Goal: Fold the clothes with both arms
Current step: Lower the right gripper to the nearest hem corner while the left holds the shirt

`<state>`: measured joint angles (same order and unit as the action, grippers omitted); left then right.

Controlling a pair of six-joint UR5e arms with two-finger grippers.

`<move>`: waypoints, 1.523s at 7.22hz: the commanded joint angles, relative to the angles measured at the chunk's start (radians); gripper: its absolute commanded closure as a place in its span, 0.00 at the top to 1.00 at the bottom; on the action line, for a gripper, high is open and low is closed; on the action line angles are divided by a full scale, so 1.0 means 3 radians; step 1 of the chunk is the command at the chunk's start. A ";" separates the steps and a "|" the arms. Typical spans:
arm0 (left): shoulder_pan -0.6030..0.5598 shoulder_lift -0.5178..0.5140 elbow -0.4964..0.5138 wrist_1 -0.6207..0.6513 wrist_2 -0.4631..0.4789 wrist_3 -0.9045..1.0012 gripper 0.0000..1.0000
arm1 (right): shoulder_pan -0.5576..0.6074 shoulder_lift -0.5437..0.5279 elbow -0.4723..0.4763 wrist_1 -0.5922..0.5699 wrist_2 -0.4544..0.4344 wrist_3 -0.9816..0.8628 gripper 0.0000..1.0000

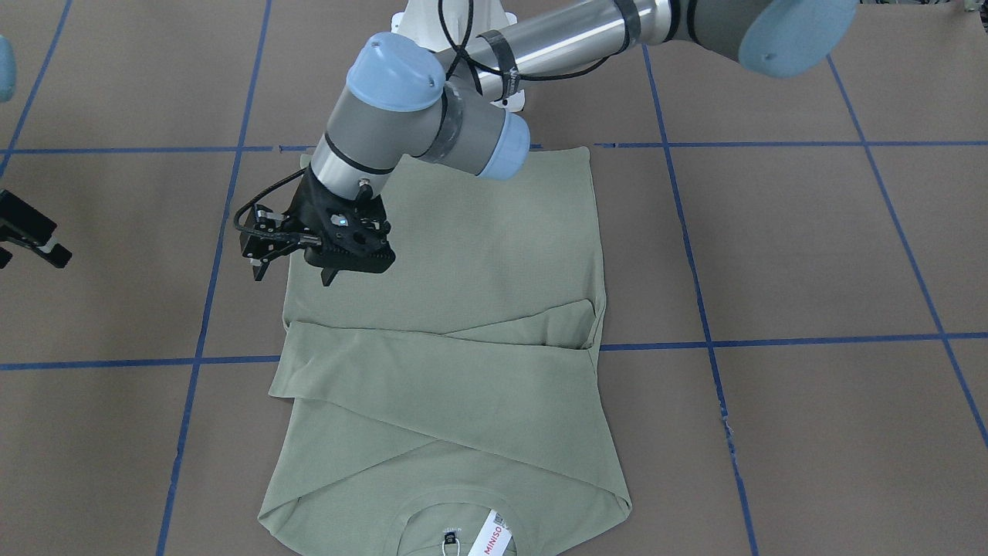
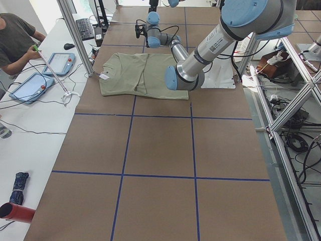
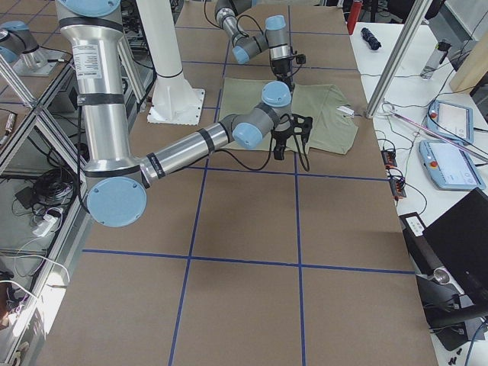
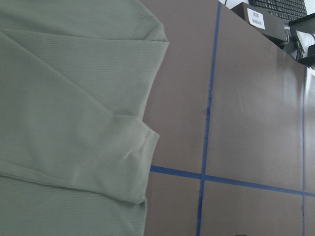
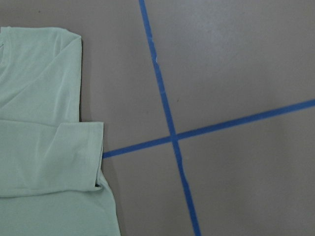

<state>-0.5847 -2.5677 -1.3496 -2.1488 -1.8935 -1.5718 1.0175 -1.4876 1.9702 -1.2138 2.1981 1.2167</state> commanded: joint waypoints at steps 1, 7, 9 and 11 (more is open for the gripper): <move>-0.0045 0.0911 -0.1213 0.0447 -0.0095 0.0395 0.85 | -0.0938 -0.0169 0.0482 -0.0004 -0.0875 0.0931 1.00; -0.0071 0.1451 -0.1689 0.0521 -0.0100 0.0479 0.86 | -0.3488 -0.0318 0.0822 -0.0756 -0.3155 0.3285 0.90; -0.0066 0.1472 -0.1689 0.0515 -0.0100 0.0479 0.86 | -0.3499 -0.0272 0.0668 -0.0750 -0.3139 0.3369 0.86; -0.0061 0.1467 -0.1689 0.0510 -0.0101 0.0479 0.86 | -0.3474 -0.0272 0.0601 -0.0750 -0.3048 0.3354 0.83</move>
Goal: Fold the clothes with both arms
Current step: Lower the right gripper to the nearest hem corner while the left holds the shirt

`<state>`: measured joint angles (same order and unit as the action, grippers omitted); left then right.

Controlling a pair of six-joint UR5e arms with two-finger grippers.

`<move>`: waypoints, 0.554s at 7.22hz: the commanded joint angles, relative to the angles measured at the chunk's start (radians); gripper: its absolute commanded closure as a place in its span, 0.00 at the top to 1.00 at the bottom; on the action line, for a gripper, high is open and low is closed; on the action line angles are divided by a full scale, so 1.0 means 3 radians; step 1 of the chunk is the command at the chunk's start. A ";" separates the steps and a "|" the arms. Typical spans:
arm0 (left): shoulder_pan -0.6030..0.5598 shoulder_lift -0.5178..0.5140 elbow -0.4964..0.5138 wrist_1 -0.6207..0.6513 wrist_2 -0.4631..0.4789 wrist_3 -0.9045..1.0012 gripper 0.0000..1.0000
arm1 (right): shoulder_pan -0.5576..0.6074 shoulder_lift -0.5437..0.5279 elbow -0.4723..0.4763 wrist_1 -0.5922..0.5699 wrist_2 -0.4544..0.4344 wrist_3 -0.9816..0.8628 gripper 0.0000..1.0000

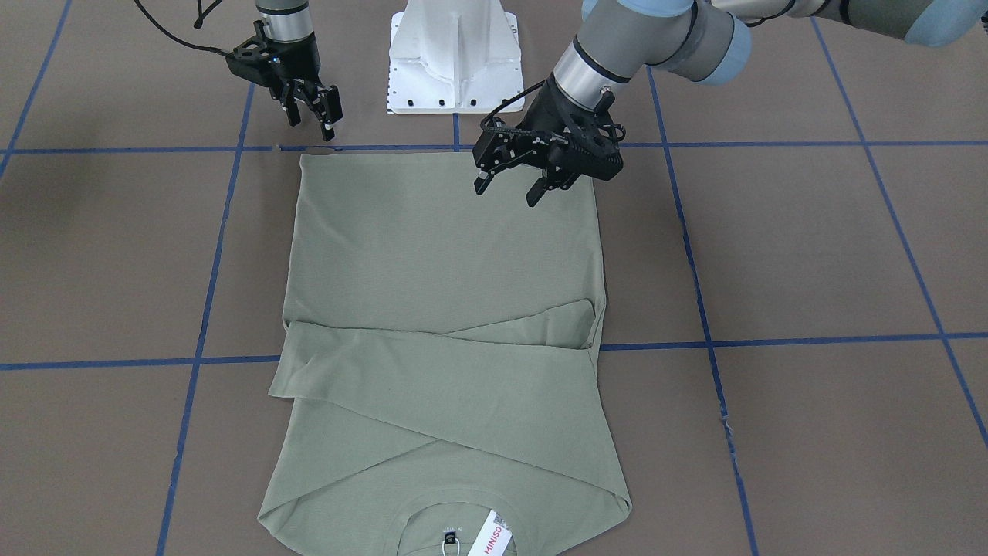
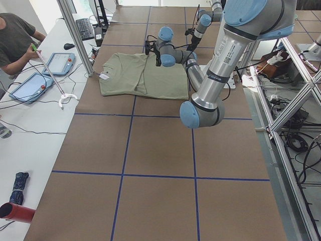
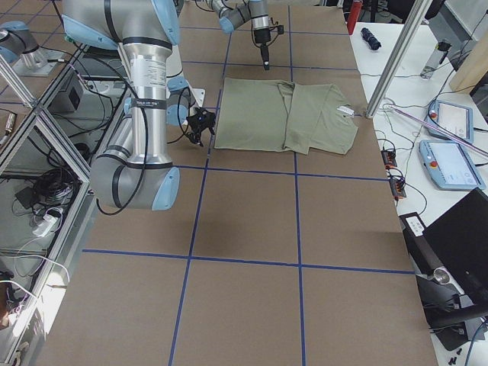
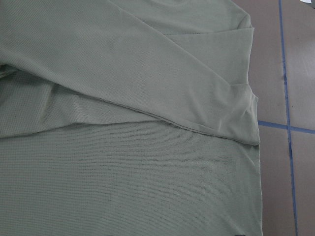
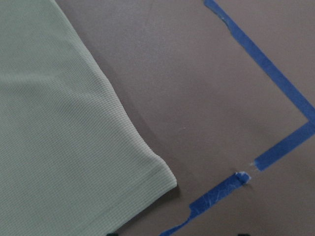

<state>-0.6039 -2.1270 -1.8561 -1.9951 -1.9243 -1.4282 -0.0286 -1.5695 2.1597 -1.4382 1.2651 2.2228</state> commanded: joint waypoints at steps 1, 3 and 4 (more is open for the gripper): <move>0.0004 -0.0002 0.0000 -0.0002 0.0002 0.0000 0.86 | 0.0039 -0.0020 -0.0050 -0.0002 0.0058 -0.0025 0.81; 0.0009 -0.0002 0.0000 -0.0002 -0.0003 0.0000 0.86 | 0.0227 0.0001 -0.0066 -0.0008 0.0073 -0.0051 0.76; 0.0004 -0.0002 0.0000 -0.0002 0.0002 -0.0005 0.86 | 0.0244 0.0006 -0.0076 -0.0013 0.0068 -0.0051 0.76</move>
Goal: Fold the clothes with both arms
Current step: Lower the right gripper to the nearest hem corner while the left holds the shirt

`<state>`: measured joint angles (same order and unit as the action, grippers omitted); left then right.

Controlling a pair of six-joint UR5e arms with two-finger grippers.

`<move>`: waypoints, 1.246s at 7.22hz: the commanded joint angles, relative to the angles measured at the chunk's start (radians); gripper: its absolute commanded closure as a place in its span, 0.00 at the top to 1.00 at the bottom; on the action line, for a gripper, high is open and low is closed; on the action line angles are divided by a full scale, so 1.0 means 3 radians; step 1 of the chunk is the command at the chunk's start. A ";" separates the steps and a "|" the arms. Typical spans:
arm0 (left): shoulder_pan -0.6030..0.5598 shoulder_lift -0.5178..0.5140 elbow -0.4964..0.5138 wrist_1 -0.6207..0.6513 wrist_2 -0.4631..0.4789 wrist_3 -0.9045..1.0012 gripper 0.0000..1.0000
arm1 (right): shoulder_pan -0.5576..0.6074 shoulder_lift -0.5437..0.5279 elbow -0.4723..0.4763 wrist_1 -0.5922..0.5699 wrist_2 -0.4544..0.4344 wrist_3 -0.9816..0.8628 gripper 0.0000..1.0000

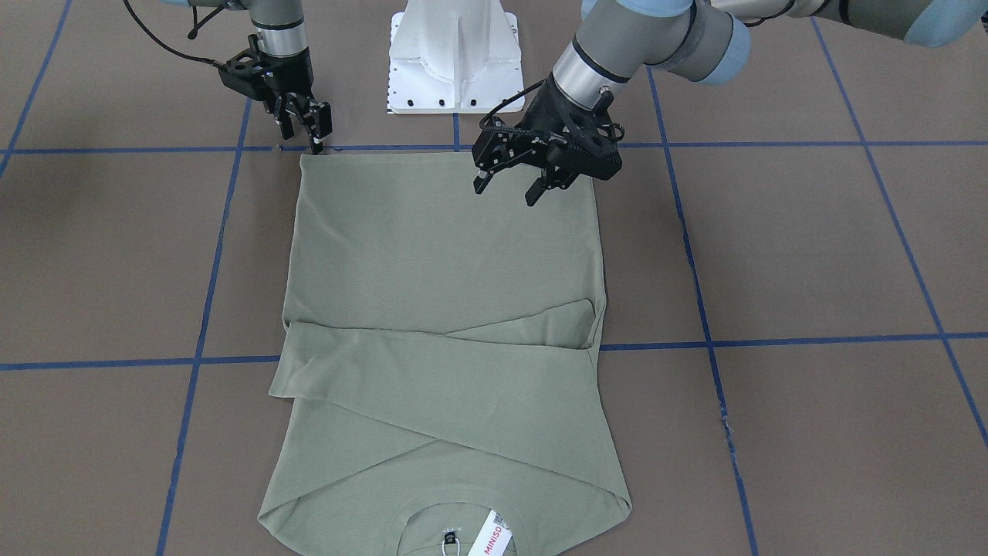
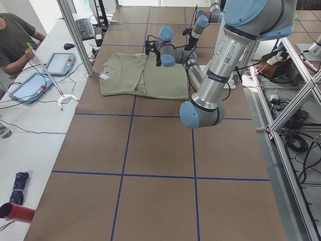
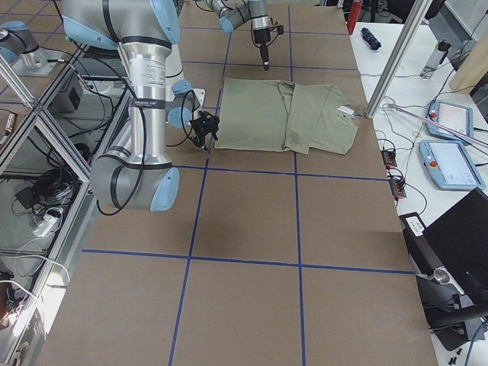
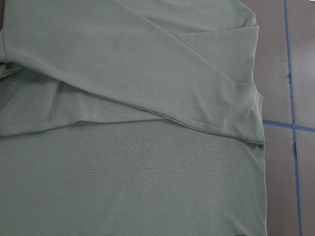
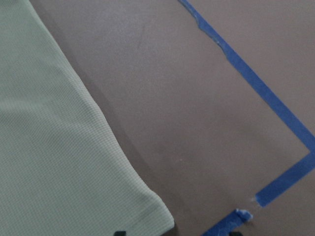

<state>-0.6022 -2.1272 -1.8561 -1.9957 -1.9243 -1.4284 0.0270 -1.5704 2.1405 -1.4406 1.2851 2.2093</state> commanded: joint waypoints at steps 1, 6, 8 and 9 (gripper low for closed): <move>-0.0002 -0.0001 0.0000 0.0000 0.0002 0.0001 0.86 | 0.0058 0.0054 -0.0093 -0.0005 -0.0004 -0.0006 0.76; -0.0002 -0.0001 0.0000 0.0000 0.0002 0.0001 0.86 | 0.0094 0.0132 -0.0155 -0.0025 0.0022 -0.0006 0.39; -0.0002 -0.0001 0.0000 0.0000 0.0002 -0.0004 0.86 | 0.0099 0.0116 -0.0140 -0.0025 0.0022 -0.0006 0.00; -0.0002 -0.0001 0.0000 0.0000 0.0002 -0.0004 0.86 | 0.0104 0.0111 -0.0130 -0.0025 0.0042 -0.0006 0.00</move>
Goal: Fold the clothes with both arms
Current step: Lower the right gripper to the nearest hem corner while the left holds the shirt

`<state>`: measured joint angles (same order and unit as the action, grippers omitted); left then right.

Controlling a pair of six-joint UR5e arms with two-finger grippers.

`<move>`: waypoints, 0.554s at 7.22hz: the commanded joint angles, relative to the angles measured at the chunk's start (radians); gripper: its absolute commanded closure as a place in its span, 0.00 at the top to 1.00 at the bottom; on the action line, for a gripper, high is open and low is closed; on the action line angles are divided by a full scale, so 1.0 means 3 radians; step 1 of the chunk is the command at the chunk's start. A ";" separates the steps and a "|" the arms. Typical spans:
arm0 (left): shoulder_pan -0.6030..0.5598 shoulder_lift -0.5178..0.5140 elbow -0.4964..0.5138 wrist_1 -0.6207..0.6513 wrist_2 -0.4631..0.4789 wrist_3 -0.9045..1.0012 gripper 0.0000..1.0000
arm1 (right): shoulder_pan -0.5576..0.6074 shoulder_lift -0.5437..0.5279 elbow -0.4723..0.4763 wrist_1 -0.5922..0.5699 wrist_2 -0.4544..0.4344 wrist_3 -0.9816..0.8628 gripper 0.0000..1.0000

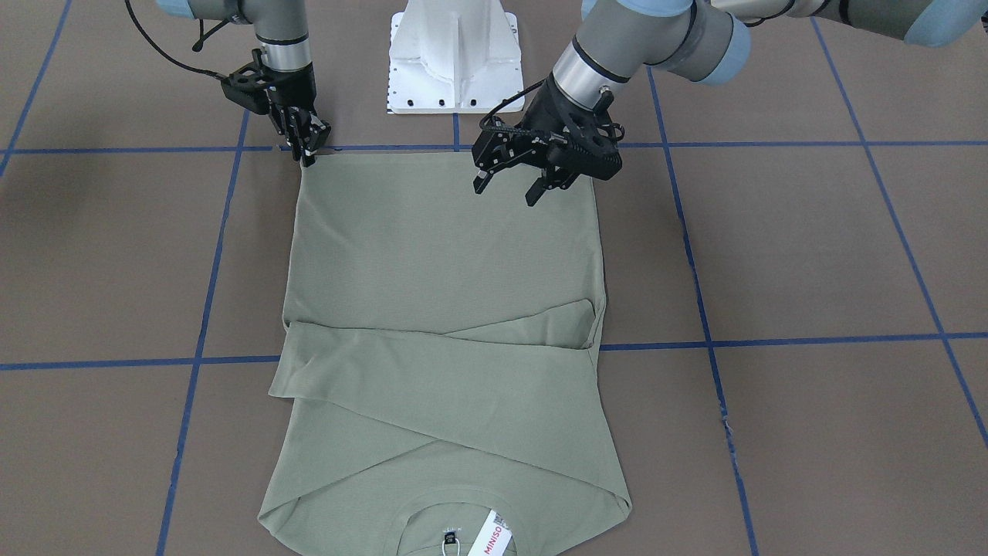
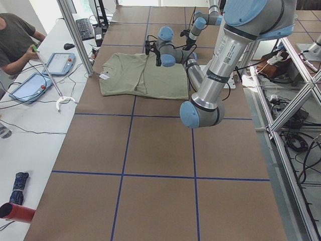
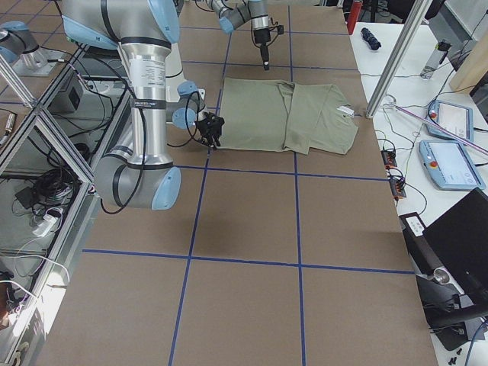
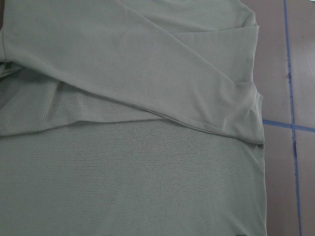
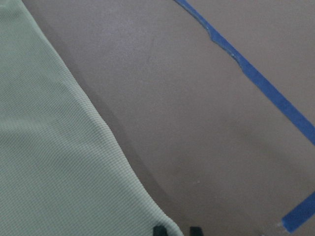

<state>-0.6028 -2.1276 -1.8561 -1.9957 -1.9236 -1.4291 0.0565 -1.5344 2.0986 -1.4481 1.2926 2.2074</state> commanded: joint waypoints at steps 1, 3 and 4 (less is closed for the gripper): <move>0.0000 0.0000 0.0000 0.0000 0.0000 -0.0012 0.86 | 0.0011 -0.0024 0.0015 -0.0005 0.0043 0.0000 0.00; 0.0010 0.0005 0.0005 0.0010 0.0000 -0.0078 0.86 | 0.0026 -0.0019 0.0101 -0.0061 0.0068 -0.0005 0.00; 0.0036 0.0000 0.0015 0.0101 0.0005 -0.0246 0.86 | 0.0036 -0.0009 0.0223 -0.0218 0.0134 -0.0005 0.00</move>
<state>-0.5990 -2.1271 -1.8539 -1.9870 -1.9233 -1.4594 0.0644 -1.5396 2.1305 -1.4713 1.3148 2.2061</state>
